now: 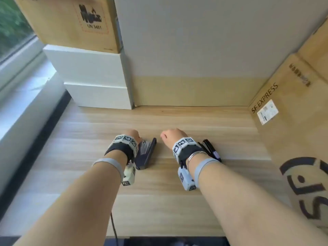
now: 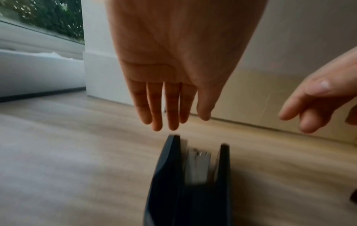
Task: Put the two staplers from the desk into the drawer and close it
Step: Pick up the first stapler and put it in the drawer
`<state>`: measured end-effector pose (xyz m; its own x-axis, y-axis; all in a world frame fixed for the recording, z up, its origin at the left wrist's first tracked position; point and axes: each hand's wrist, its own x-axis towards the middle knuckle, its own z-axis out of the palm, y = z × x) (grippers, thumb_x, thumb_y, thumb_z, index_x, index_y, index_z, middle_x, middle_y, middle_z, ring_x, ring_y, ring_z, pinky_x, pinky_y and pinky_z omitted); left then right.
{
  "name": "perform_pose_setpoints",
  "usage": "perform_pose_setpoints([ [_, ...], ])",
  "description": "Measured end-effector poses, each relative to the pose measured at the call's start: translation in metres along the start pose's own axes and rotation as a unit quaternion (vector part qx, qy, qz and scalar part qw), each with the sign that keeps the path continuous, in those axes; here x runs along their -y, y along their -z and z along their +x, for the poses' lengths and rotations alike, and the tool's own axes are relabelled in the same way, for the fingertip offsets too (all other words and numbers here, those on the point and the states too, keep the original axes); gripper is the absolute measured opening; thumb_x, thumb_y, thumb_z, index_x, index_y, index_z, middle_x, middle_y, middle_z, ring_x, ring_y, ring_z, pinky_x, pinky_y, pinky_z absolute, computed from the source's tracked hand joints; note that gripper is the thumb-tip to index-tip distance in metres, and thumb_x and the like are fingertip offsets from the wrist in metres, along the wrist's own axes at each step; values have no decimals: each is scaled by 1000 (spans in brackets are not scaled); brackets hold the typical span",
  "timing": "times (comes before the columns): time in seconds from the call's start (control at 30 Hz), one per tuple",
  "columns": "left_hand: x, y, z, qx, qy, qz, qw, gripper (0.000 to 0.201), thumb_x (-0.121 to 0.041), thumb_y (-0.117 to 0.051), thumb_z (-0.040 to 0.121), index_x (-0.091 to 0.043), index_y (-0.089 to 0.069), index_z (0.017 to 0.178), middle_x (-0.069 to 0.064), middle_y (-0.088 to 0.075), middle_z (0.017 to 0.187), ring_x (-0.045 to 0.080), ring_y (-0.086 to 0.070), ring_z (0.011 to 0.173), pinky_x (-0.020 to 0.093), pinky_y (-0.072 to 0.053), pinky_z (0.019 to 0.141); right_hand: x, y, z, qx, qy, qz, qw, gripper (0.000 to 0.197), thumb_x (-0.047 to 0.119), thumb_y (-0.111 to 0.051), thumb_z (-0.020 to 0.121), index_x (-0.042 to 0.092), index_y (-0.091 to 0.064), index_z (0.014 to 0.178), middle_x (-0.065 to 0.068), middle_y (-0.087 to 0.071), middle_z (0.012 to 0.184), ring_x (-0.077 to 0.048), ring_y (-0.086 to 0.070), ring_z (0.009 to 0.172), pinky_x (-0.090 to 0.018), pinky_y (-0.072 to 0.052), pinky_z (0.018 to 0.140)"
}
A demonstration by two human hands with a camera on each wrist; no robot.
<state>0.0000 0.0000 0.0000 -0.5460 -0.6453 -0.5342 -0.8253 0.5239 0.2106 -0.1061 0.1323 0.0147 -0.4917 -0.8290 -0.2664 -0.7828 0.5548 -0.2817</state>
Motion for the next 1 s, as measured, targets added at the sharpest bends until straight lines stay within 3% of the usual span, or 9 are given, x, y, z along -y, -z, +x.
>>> perform_pose_setpoints([
  [0.03,4,-9,2,4,14,-2,1000,46,-34,-46,94,1,-60,121,19,-65,111,31,-62,105,36,-47,89,-2,-7,0,20,-5,-6,1000,35,19,-35,95,11,-69,97,-14,-71,97,-29,-62,80,-32,-46,71],
  [0.1,7,-25,5,5,54,-49,997,45,-33,-45,95,-1,-51,126,20,-62,118,33,-60,110,38,-47,89,-10,-25,1,37,-18,7,999,35,19,-34,95,13,-69,98,-13,-71,99,-32,-64,87,-32,-48,75],
  [0.27,9,-50,13,-8,134,-118,984,62,-37,-62,85,-2,-39,130,21,-61,120,36,-61,111,41,-48,83,-22,-57,6,75,-19,2,997,36,18,-33,95,11,-68,98,-15,-71,98,-34,-65,88,-34,-50,74],
  [0.43,8,-58,19,5,146,-124,981,54,-35,-57,88,2,-47,126,22,-61,123,35,-60,112,40,-48,90,-30,-71,10,103,-10,-13,995,34,16,-33,95,10,-66,92,-15,-69,96,-30,-56,77,-31,-41,67],
  [0.6,1,-55,14,5,172,-113,978,46,-25,-53,88,4,-48,124,22,-61,122,35,-61,110,38,-47,85,-37,-76,11,108,6,-36,993,35,16,-33,95,11,-68,96,-13,-69,94,-33,-65,89,-33,-46,71],
  [0.77,4,-57,8,-6,166,-156,974,43,-18,-48,91,4,-41,127,25,-57,124,37,-57,114,37,-40,81,-44,-79,10,111,15,-37,993,36,17,-32,95,13,-68,100,-12,-70,100,-33,-65,89,-35,-51,76],
  [0.87,9,-60,0,-22,164,-191,968,37,-17,-46,92,4,-41,121,26,-57,110,39,-57,111,38,-39,80,-45,-82,8,123,21,-40,991,37,18,-31,95,13,-68,101,-13,-70,99,-34,-65,87,-35,-51,73],
  [0.93,12,-60,-8,-28,156,-223,962,22,-16,-46,93,0,-37,105,18,-50,92,38,-55,100,39,-38,79,-45,-84,7,133,25,-46,990,37,19,-31,95,13,-67,102,-14,-70,100,-34,-65,87,-35,-51,73],
  [1.0,17,-61,-20,-31,146,-246,958,23,-17,-47,93,-3,-29,97,12,-47,79,31,-48,88,38,-37,77,-42,-85,4,142,33,-49,988,37,20,-31,96,14,-67,104,-13,-69,102,-35,-65,89,-35,-51,74],
])
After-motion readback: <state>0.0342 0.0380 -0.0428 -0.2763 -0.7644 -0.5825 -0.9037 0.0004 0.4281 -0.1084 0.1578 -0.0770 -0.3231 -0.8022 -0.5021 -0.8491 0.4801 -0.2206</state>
